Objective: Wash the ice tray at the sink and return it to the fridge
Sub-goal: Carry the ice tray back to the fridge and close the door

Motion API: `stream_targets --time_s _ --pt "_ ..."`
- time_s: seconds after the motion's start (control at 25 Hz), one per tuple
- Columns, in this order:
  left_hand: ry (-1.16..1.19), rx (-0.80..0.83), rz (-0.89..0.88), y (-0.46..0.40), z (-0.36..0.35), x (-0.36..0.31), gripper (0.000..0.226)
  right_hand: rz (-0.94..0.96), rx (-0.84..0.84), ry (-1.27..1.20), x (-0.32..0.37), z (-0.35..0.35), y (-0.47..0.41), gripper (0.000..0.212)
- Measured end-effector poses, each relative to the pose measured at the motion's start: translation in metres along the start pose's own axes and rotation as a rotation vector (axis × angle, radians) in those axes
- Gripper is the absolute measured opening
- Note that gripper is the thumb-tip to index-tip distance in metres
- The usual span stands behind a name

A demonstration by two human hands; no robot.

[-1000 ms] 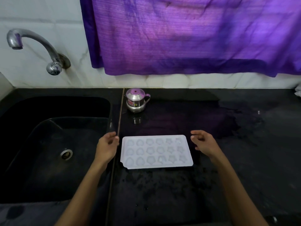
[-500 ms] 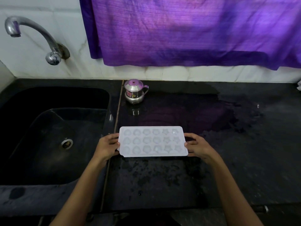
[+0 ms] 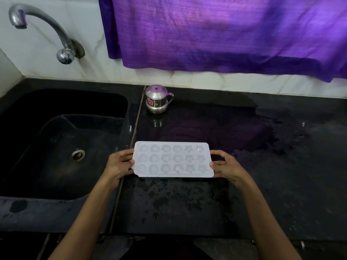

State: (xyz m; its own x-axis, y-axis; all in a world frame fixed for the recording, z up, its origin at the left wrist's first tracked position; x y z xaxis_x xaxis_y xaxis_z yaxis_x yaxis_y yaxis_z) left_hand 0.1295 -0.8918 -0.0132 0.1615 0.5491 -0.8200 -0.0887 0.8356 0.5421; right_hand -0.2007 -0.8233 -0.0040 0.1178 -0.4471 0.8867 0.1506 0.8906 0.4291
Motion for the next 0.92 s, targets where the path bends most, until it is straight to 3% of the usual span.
stream_targets --time_s 0.44,0.92 --pt "0.143 -0.193 -0.011 0.062 0.044 0.02 0.035 0.107 0.228 0.037 0.031 -0.029 0.001 0.04" --pt "0.479 -0.661 0.048 0.216 0.116 0.134 0.037 0.195 0.758 0.257 0.044 -0.16 0.027 0.044"
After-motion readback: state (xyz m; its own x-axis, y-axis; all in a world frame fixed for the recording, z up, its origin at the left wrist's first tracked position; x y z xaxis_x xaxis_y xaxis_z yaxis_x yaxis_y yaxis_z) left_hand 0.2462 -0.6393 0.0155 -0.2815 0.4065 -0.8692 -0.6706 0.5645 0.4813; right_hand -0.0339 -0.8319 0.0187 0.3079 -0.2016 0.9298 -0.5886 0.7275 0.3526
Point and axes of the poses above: each hand's wrist, its own y-axis away from the middle knuckle, its own z-axis out of the back of the hand, x = y × z, the point moved 7 cm from there along -y, towards the middle knuckle, and after that the axes turned 6 degrees about z, right-handed, at the moved point
